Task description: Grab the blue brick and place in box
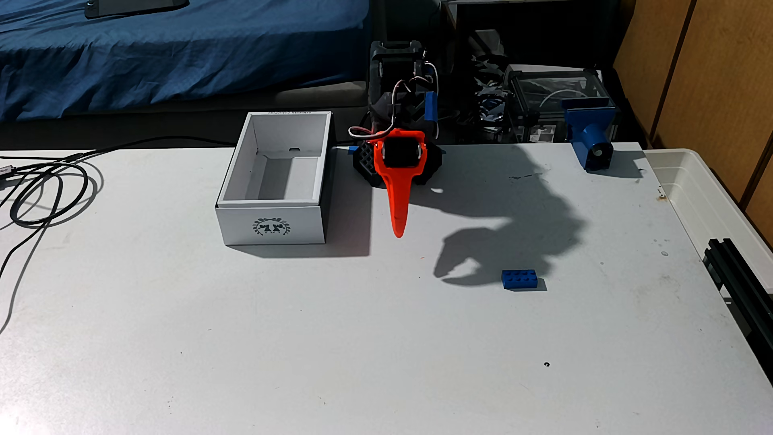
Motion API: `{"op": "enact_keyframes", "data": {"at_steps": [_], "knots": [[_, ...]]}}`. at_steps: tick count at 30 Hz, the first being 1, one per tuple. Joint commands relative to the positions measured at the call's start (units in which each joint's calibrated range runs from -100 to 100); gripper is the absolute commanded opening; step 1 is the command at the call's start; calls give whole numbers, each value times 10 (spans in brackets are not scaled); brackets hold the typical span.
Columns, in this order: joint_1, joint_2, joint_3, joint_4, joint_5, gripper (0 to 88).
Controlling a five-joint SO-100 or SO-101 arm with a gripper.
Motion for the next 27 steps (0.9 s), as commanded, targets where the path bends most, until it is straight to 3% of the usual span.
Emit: {"op": "enact_keyframes", "data": {"at_steps": [1, 18, 27], "knots": [[6, -6, -3, -10, 2, 9], [9, -6, -16, -62, 2, 9], [45, -6, -165, -68, 3, 9]]}}
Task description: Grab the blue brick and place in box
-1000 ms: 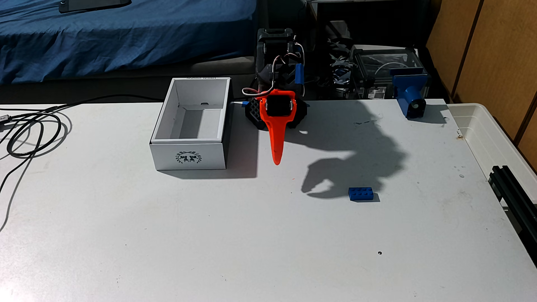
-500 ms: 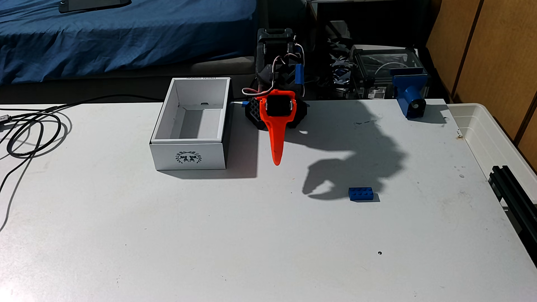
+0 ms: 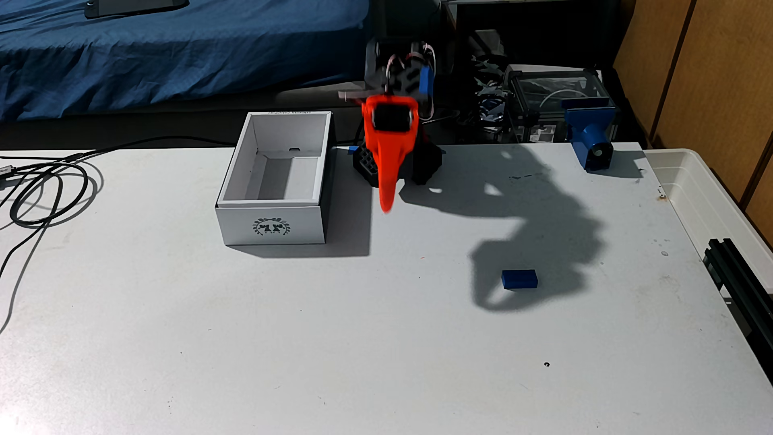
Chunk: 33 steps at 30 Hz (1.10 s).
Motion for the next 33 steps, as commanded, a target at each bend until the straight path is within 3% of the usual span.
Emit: {"op": "enact_keyframes", "data": {"at_steps": [1, 13, 26, 33], "knots": [[13, -6, -82, -8, 3, 9], [89, 44, -297, 88, 7, 12], [82, 414, -628, 261, 8, 10], [21, 568, -747, 347, 4, 10]]}}
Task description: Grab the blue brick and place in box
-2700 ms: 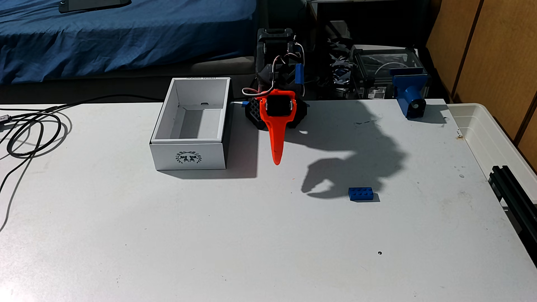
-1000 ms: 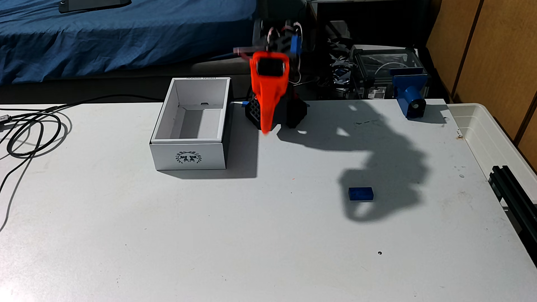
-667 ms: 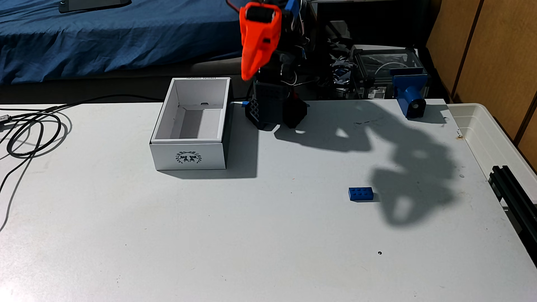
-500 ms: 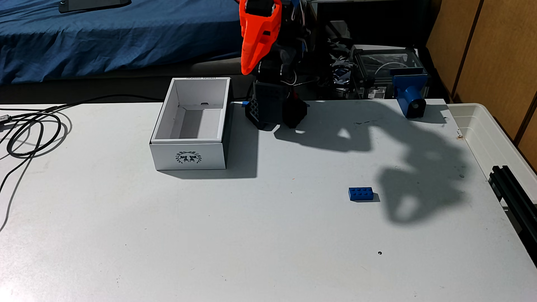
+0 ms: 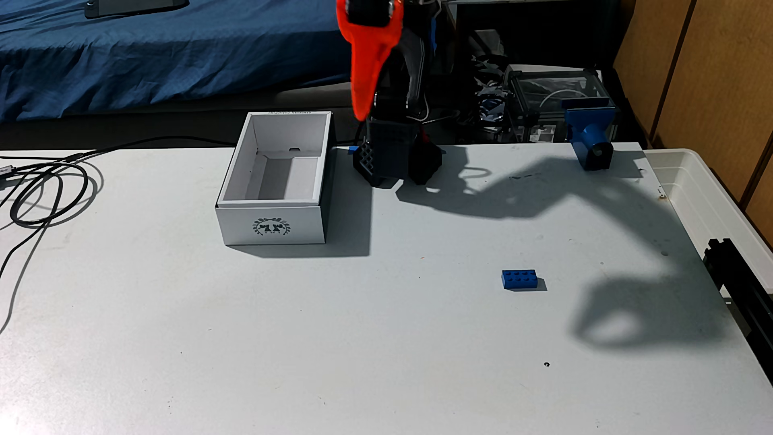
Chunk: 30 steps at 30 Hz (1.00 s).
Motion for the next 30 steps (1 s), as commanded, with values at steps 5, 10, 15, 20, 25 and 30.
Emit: {"op": "enact_keyframes", "data": {"at_steps": [5, 10, 15, 20, 25, 30], "knots": [[-75, 115, -60, 54, -28, 10], [-105, 164, -60, 54, -39, 10], [-145, 213, -59, 53, -66, 9], [-188, 252, -64, 43, -71, 9], [-227, 263, -57, 28, -82, 9], [-230, 261, -55, 29, -144, 9]]}}
